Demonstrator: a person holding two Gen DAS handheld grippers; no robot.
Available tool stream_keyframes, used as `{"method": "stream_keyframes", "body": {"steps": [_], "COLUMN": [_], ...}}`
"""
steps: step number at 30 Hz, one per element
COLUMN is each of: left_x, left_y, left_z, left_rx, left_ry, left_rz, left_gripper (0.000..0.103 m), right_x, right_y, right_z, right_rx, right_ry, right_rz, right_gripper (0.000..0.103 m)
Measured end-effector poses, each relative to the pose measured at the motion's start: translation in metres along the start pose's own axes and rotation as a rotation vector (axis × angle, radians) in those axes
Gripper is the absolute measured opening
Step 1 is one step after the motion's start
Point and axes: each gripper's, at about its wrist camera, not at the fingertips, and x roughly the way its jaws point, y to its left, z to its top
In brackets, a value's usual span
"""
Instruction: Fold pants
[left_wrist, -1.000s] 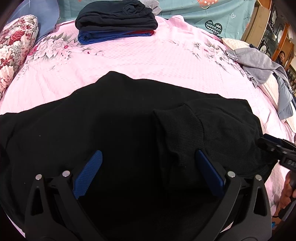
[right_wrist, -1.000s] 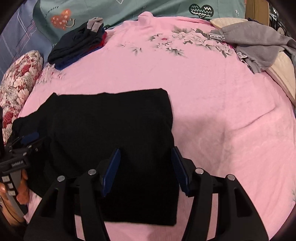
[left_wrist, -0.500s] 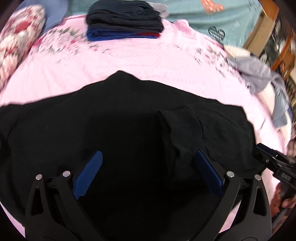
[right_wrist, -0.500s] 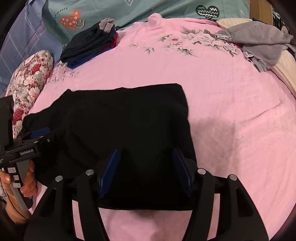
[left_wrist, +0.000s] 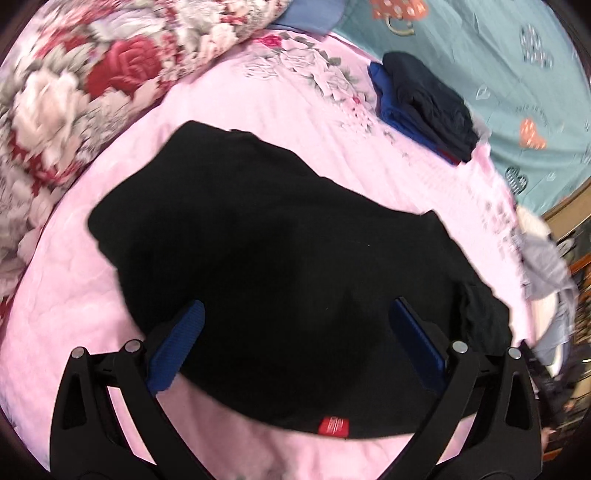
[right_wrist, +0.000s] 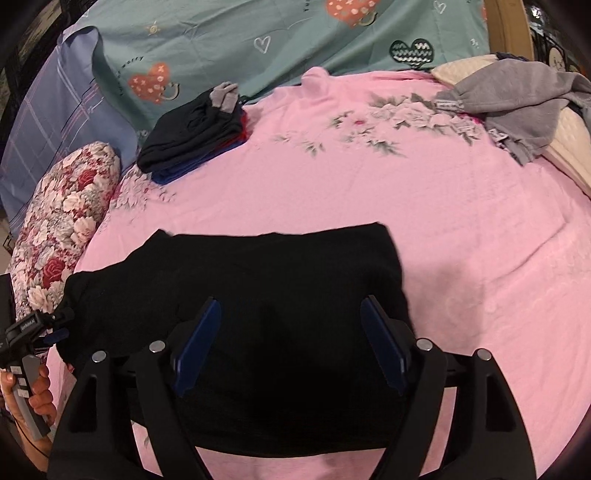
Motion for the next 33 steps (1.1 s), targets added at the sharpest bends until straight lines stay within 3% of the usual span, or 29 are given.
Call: {"method": "stream_keyframes", "body": {"steps": [6,10,14,23,33], "left_x": [-0.037,-0.043,-0.034,-0.030,-0.012], "left_y": [-0.004,0.006,0.028,0.044,0.064], "left_z": [0.004,0.009,0.011,0.013,0.014], "left_rx": [0.023,0.000,-0.078,-0.118,-0.215], "left_ry": [-0.081,-0.111,-0.080,-0.036,0.044], "left_rz": [-0.046,0.016,0.045,0.133,0.076], "left_gripper": [0.101,0.101,0.101,0.101,0.100], "right_x": [0.012,0.015,0.013,0.013,0.014], "right_y": [-0.004,-0.009,-0.008,-0.007,-0.012], "right_z": [-0.003,-0.003,-0.003,-0.003,-0.001], "right_rx": [0.032,0.064,0.073,0.072,0.089], "right_ry": [0.038,0.051,0.043,0.039,0.046], "right_rz": [0.012,0.015,0.013,0.025,0.046], "right_gripper": [0.084,0.084,0.084,0.084,0.084]}}
